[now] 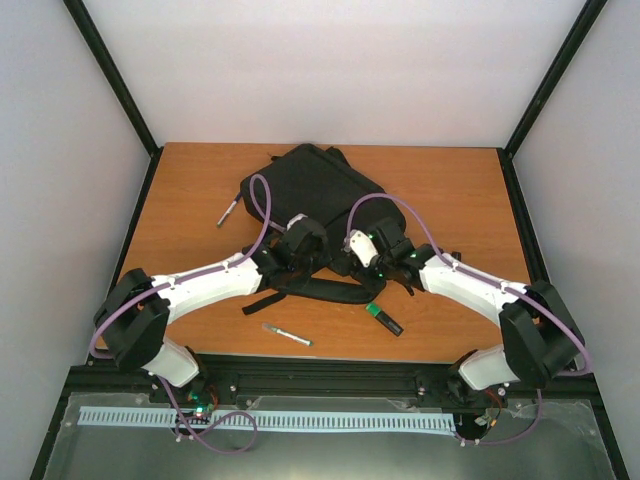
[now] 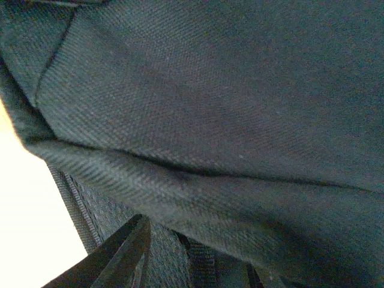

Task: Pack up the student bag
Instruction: Zip the student bag at the center of the board.

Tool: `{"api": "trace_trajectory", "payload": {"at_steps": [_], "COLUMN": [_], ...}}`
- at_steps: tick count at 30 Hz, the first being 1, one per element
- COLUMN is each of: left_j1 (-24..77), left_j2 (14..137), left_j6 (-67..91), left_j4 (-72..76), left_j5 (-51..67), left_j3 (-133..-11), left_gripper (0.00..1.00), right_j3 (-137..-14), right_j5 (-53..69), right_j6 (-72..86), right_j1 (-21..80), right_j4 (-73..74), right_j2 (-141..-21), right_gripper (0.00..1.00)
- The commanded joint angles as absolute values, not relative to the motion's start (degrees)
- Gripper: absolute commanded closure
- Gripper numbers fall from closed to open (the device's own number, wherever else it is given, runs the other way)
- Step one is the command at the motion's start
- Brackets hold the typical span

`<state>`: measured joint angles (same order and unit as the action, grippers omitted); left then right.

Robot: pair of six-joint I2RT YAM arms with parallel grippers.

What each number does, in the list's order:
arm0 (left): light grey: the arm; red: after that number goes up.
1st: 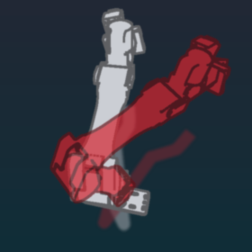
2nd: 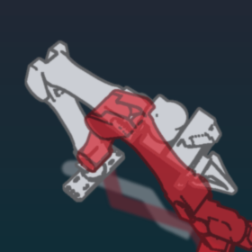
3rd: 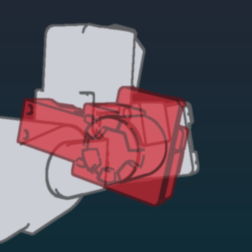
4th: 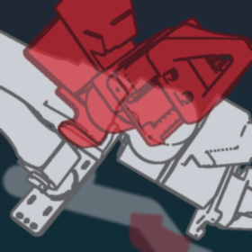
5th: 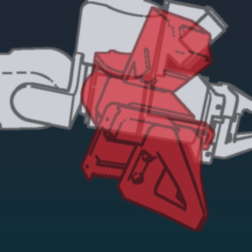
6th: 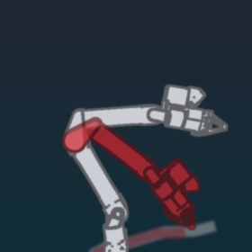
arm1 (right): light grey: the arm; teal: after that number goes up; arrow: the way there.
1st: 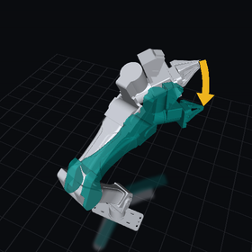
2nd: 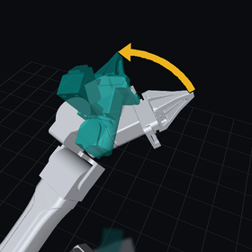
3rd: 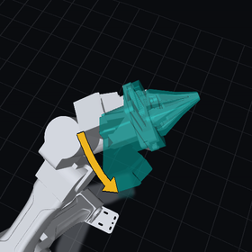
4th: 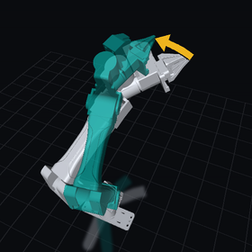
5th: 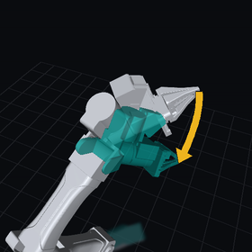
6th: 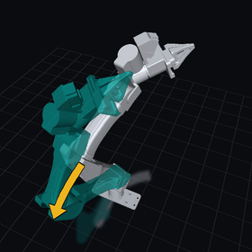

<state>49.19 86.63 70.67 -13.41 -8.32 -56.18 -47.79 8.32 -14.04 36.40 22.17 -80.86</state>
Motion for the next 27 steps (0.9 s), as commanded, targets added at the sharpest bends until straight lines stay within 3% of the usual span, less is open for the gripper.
{"api": "trace_trajectory", "payload": {"at_steps": [1,18,21,25,27], "left_j1": [48.95,48.96,48.96,48.95,48.95], "left_j2": [85.90,85.19,85.19,85.29,85.32], "left_j6": [68.74,67.46,67.39,67.32,67.26], "left_j4": [-10.46,-11.06,-11.07,-10.99,-11.06], "left_j5": [-7.98,-8.37,-8.52,-8.31,-8.33], "left_j3": [-60.30,-59.48,-59.41,-59.35,-59.40], "left_gripper": [0.99,0.99,0.99,0.99,0.99], "right_j3": [-48.34,-49.62,-48.95,-48.39,-48.51], "right_j5": [7.68,8.88,8.95,10.28,10.70], "right_j6": [-13.35,-14.31,-14.50,-14.93,-14.98], "right_j1": [36.22,34.47,33.13,31.93,31.82], "right_j4": [17.99,19.64,19.96,19.76,19.97], "right_j2": [-82.15,-82.92,-81.67,-81.14,-80.89], "right_gripper": [0.60,0.69,0.76,0.97,0.97]}}
